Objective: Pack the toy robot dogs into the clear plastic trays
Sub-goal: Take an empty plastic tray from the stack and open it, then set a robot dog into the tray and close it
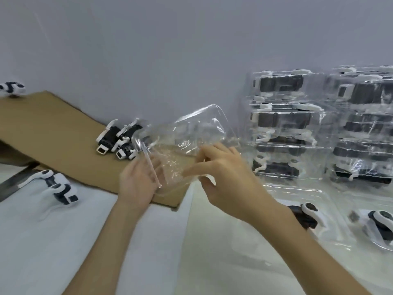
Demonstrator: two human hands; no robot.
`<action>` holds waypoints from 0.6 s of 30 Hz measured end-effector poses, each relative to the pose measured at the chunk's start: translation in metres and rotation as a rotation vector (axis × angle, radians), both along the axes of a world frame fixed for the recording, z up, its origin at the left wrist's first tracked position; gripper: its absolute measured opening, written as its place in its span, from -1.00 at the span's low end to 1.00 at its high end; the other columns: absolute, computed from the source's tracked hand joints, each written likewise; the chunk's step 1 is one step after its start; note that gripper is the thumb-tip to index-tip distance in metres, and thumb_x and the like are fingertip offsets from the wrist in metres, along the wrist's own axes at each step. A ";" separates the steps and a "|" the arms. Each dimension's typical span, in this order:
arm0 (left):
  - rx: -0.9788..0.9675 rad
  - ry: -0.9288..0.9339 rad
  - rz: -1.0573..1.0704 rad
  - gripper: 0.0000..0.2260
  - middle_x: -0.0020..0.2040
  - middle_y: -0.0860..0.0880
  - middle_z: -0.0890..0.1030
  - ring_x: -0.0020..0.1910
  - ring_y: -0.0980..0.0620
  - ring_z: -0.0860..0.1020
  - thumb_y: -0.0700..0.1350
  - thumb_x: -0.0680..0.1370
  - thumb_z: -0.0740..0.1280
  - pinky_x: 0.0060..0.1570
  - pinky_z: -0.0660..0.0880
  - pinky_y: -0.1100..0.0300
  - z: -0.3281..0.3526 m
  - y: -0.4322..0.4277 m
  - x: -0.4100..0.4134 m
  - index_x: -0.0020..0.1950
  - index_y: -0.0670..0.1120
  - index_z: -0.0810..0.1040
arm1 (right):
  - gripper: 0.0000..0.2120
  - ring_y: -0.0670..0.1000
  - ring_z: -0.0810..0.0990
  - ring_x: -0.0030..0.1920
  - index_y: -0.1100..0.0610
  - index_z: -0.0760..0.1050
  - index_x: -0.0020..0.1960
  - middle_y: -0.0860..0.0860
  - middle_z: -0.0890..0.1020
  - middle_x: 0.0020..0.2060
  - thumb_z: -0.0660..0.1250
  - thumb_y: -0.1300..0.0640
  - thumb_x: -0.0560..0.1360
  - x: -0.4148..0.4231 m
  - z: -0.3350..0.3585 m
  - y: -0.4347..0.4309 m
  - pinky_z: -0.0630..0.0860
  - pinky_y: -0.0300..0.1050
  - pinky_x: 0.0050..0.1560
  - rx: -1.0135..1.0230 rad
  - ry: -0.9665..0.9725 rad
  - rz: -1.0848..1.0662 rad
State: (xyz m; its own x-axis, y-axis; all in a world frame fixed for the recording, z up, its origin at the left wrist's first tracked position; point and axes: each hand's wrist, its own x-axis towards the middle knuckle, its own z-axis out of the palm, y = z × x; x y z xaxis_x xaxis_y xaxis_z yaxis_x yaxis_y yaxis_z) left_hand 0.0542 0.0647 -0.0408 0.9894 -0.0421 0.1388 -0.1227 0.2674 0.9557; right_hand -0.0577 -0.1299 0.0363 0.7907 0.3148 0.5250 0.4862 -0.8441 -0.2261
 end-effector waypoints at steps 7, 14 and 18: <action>-0.420 0.240 -0.129 -0.68 0.18 -0.14 0.59 0.15 -0.11 0.58 0.06 0.65 0.19 0.22 0.44 0.04 -0.008 0.010 0.013 0.24 -0.11 0.54 | -0.53 -0.07 0.43 0.13 -0.15 0.54 0.36 -0.20 0.45 -0.02 0.28 0.27 0.56 0.006 -0.018 0.003 0.32 -0.16 0.14 -0.035 0.268 0.021; 0.187 0.110 0.527 -0.70 -0.04 -0.07 0.61 -0.25 0.14 0.59 -0.34 0.53 0.31 -0.23 0.50 0.34 -0.016 0.013 0.039 0.25 -0.15 0.56 | -0.55 -0.05 0.48 0.04 -0.05 0.56 0.34 -0.12 0.53 -0.02 0.21 0.30 0.56 0.006 -0.024 0.009 0.49 -0.06 0.11 -0.067 0.525 0.099; 0.614 -0.020 0.583 -0.64 0.33 -0.06 0.45 0.12 0.00 0.51 -0.27 0.52 0.33 0.19 0.40 0.20 -0.017 0.026 0.062 0.30 -0.05 0.58 | -0.67 -0.09 0.51 0.03 -0.11 0.60 0.26 -0.19 0.52 -0.06 0.26 0.17 0.59 0.003 -0.023 0.008 0.46 -0.19 0.04 -0.043 0.583 0.128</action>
